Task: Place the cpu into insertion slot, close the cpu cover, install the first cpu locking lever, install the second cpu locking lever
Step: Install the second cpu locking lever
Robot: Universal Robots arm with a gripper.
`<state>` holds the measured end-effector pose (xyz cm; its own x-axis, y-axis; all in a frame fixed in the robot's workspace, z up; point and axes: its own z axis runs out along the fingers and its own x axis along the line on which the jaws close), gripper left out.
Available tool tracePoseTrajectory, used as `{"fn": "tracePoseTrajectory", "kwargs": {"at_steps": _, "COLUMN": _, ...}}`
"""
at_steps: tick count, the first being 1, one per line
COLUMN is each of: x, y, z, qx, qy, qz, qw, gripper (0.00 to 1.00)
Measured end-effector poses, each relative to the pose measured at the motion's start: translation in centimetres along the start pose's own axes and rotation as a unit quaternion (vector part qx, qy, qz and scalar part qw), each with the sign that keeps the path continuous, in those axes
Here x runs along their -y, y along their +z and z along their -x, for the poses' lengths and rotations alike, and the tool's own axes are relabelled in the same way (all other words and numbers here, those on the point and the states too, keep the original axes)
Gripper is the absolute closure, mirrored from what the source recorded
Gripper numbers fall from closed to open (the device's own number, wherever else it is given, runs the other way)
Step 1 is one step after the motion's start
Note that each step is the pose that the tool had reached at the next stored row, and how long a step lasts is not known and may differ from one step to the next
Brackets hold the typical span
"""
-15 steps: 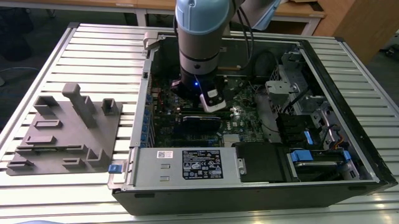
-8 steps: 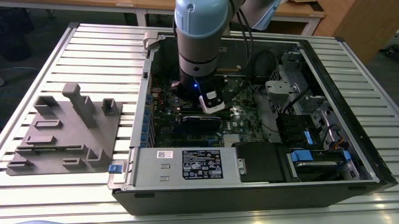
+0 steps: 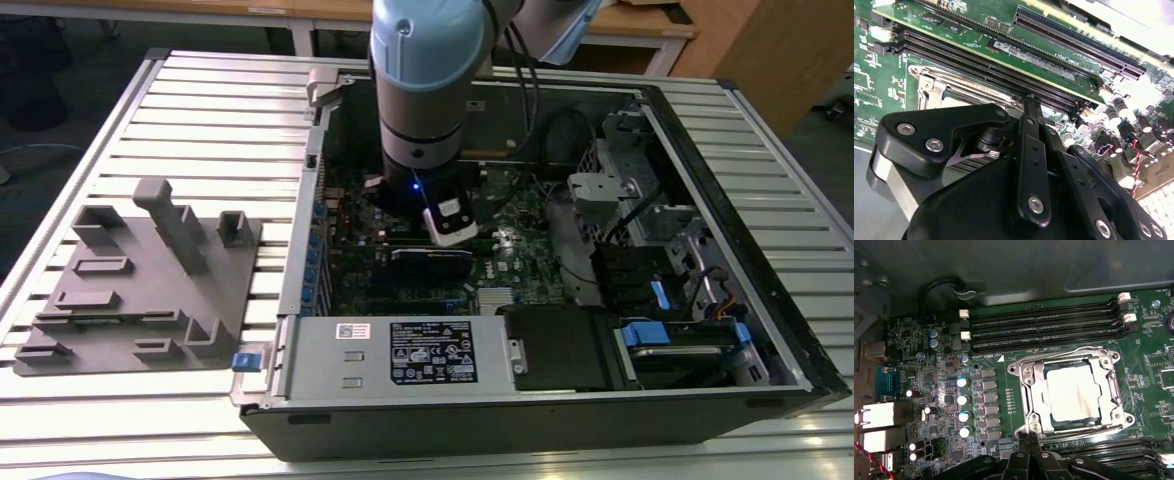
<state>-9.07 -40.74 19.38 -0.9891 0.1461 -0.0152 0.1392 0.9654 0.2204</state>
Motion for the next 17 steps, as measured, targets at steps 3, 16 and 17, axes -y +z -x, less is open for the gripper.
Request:
{"fn": "tracePoseTrajectory", "kwargs": {"at_steps": 3, "x": 0.05, "y": 0.13, "z": -0.08, "qx": -0.0004, "qy": 0.000, "qz": 0.0020, "qw": 1.0000, "gripper": 0.89}}
{"fn": "tracePoseTrajectory", "kwargs": {"at_steps": 16, "x": 0.14, "y": 0.27, "z": -0.54, "qx": 0.0013, "qy": 0.000, "qz": 0.0027, "qw": 1.0000, "gripper": 0.89}}
{"fn": "tracePoseTrajectory", "kwargs": {"at_steps": 17, "x": 0.15, "y": 0.28, "z": -0.58, "qx": 0.0016, "qy": 0.000, "qz": 0.0027, "qw": 1.0000, "gripper": 0.89}}
